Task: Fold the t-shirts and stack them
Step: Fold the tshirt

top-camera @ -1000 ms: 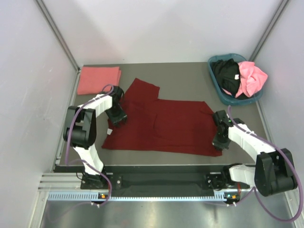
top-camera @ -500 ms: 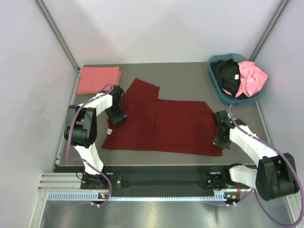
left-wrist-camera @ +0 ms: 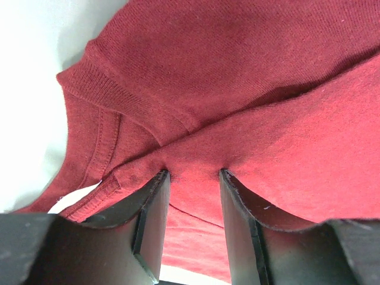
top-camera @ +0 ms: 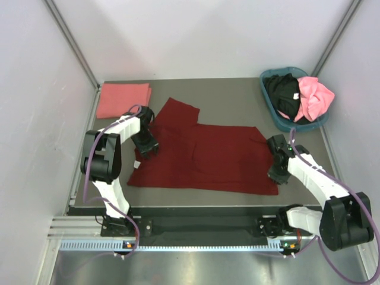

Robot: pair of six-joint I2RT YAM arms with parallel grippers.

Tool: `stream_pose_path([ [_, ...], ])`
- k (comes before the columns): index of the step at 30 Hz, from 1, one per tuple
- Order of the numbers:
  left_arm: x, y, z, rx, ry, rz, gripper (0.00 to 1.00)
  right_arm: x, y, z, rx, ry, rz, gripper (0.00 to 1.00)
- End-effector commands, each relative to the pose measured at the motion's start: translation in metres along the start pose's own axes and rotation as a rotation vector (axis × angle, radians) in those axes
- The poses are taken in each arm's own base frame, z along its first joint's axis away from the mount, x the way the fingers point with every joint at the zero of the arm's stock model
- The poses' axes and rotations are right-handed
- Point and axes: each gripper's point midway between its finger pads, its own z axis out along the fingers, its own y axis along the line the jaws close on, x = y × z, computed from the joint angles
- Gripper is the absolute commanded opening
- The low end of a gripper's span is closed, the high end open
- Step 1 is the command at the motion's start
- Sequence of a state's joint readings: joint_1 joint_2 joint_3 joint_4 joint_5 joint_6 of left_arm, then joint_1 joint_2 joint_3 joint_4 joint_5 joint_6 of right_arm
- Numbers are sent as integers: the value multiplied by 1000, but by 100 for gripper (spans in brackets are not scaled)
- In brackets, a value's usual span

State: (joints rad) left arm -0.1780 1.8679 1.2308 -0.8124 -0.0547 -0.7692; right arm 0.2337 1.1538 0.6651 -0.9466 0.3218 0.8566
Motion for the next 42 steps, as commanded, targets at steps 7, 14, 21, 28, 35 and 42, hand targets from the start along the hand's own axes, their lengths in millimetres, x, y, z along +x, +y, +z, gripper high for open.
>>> stream_pose_path([
  [7, -26, -32, 6, 111, -100, 15, 46, -18, 34, -20, -49, 29, 84, 13],
  [14, -28, -29, 14, 87, -97, 28, 46, -20, 51, -19, -79, 16, 155, 11],
  [21, -27, -21, 32, 29, -86, 47, 45, 9, 16, 15, 74, 37, 216, 5],
  [28, -27, -21, 35, 25, -82, 47, 45, 18, -9, 22, 169, 8, 267, 0],
  [35, -29, -26, 29, 45, -82, 47, 45, 11, -14, 19, 239, -46, 306, 0],
  [42, -33, -43, -2, 136, -89, 47, 47, -29, -4, -17, 154, -167, 265, 3],
])
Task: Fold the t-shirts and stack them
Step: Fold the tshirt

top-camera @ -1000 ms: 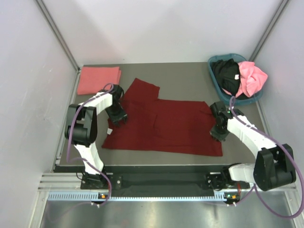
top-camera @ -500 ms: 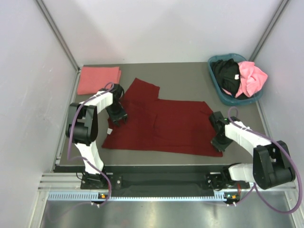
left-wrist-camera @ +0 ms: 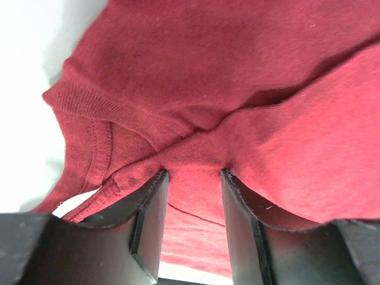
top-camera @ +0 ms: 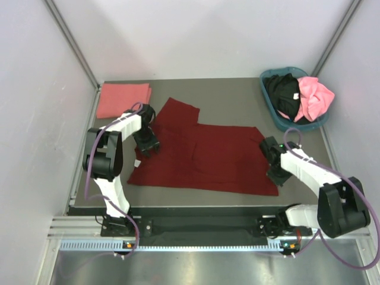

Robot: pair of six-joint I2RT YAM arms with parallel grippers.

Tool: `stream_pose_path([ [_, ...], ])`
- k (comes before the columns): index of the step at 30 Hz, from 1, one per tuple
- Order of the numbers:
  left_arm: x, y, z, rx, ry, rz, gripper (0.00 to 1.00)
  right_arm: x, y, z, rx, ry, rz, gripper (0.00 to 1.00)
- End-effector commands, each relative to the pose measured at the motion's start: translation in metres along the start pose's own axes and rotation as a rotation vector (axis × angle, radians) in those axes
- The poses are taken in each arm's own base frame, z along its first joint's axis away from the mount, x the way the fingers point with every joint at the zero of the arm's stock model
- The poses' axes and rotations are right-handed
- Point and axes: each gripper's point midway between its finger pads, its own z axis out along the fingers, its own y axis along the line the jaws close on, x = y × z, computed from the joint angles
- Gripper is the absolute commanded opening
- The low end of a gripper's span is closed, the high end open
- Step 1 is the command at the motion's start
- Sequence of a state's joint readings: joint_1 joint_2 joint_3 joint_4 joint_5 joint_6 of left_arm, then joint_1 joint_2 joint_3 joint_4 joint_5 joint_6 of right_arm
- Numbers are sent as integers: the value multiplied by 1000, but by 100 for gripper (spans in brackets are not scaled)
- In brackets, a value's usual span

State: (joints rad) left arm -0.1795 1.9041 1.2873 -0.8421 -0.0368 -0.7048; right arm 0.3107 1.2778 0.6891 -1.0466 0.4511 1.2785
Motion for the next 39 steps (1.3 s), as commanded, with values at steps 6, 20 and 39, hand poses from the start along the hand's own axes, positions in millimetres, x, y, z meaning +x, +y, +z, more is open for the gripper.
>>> stream_pose_path([
  [6, -43, -54, -45, 219, -147, -6, 47, -73, 68, -77, -328, -220, -157, 10],
  [20, -95, -75, -111, 299, -381, 47, 48, -111, 217, -106, -463, -402, -706, 33],
  [39, -199, -158, -69, 376, -610, 370, 47, -97, 250, -80, -495, -348, -814, 38],
])
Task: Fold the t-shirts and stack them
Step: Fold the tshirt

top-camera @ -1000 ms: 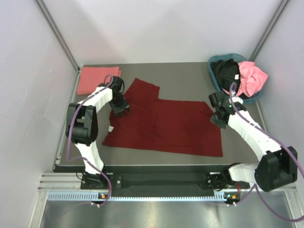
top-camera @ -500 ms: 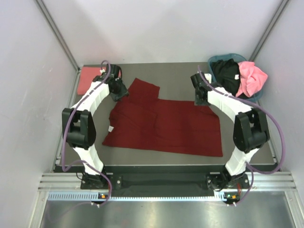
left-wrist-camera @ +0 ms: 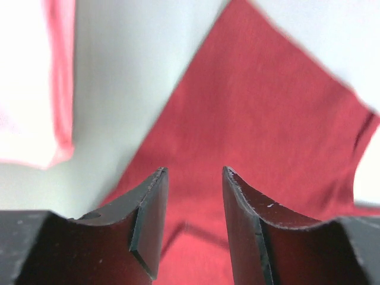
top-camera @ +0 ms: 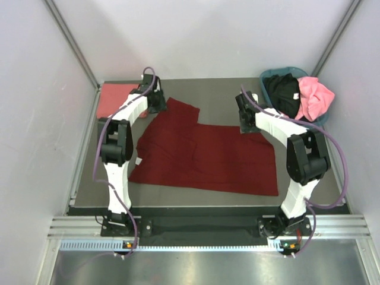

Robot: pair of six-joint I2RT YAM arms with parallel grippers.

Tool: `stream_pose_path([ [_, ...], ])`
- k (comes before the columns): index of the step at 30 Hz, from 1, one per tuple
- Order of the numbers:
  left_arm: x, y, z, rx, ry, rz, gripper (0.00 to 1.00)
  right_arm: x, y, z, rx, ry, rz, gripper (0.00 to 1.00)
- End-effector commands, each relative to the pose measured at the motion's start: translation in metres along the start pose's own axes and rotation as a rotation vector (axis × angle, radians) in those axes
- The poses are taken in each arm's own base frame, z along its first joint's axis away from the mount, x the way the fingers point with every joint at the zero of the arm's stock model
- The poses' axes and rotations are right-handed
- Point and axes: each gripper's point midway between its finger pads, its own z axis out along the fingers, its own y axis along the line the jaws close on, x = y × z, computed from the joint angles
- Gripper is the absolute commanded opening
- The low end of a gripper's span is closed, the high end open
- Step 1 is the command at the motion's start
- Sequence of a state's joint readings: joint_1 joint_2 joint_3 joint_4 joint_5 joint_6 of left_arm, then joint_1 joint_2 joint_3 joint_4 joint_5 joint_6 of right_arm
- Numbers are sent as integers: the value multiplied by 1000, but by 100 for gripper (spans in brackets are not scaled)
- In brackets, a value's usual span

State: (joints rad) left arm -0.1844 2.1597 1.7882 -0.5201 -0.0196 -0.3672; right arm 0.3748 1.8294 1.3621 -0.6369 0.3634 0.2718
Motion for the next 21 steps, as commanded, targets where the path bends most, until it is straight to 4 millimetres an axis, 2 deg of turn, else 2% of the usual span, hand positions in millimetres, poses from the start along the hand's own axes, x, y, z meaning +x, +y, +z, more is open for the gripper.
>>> stream_pose_path([
  [1, -44, -14, 13, 39, -109, 43, 47, -22, 4, -9, -30, -61, 10, 38],
  [2, -42, -13, 15, 30, -91, 40, 47, -22, 5, -9, -35, -65, 13, 38],
  [3, -55, -18, 14, 35, -116, 38, 48, -20, 6, -9, -44, -65, 12, 38],
  [4, -51, -13, 24, 11, -103, 31, 49, -18, 5, -9, -45, -62, 11, 38],
  [5, -56, -12, 25, 1, -118, 30, 50, -17, 6, -8, -51, -60, 12, 38],
  [8, -54, -7, 41, -22, -108, 31, 52, -12, 10, -7, -68, -55, 10, 38],
  [10, -41, -2, 52, -30, -60, 34, 52, -9, 8, -6, -64, -48, 8, 38],
  [21, -12, 9, 67, -51, 16, 51, 50, -1, -8, -5, 5, -47, -17, 39],
])
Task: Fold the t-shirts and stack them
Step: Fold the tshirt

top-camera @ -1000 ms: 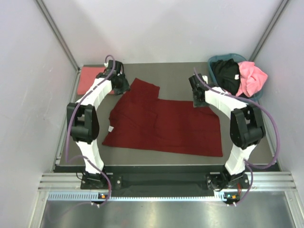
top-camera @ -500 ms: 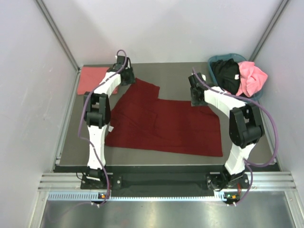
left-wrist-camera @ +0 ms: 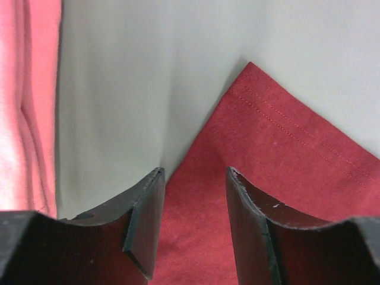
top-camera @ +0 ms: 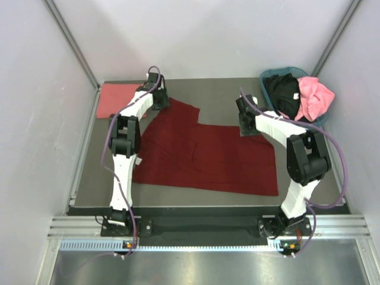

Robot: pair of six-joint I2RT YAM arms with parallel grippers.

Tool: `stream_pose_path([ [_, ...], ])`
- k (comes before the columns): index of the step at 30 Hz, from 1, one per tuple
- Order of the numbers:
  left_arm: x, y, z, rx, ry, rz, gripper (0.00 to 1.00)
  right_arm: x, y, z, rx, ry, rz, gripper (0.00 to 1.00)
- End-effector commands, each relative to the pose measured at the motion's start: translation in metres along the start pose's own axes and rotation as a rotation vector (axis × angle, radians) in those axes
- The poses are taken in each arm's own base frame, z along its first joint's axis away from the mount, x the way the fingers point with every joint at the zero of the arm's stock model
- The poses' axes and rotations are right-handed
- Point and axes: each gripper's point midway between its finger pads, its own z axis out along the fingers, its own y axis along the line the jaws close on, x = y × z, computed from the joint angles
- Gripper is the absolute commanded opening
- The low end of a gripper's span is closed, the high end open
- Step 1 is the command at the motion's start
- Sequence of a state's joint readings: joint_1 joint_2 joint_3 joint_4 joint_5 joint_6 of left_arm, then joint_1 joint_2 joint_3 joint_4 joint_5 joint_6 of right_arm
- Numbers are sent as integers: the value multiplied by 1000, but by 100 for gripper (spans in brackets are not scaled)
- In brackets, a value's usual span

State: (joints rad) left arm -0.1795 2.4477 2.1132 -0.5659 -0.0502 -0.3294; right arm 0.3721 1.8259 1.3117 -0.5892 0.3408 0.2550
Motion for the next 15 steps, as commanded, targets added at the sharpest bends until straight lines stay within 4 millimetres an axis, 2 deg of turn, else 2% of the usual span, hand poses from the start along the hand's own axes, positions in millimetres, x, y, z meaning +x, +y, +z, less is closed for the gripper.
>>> stream_pose_path([
  [1, 9, 7, 1, -15, 24, 19, 50, -8, -12, -12, 29, -48, -2, 39],
  [3, 11, 7, 2, -11, 29, 19, 48, -6, -14, -10, 33, -43, 3, 39],
  [7, 14, 0, 4, 23, 39, 13, 39, -4, -17, -7, 47, -38, 5, 39],
  [8, 14, -1, 3, 33, 40, 13, 30, -4, -17, -7, 49, -37, 6, 39],
  [11, 13, -10, -1, 78, 43, 3, 14, -3, -20, -6, 69, -33, 3, 39],
  [15, 2, -19, -14, 120, 6, -9, 2, -2, -18, 3, 71, -22, -3, 39],
])
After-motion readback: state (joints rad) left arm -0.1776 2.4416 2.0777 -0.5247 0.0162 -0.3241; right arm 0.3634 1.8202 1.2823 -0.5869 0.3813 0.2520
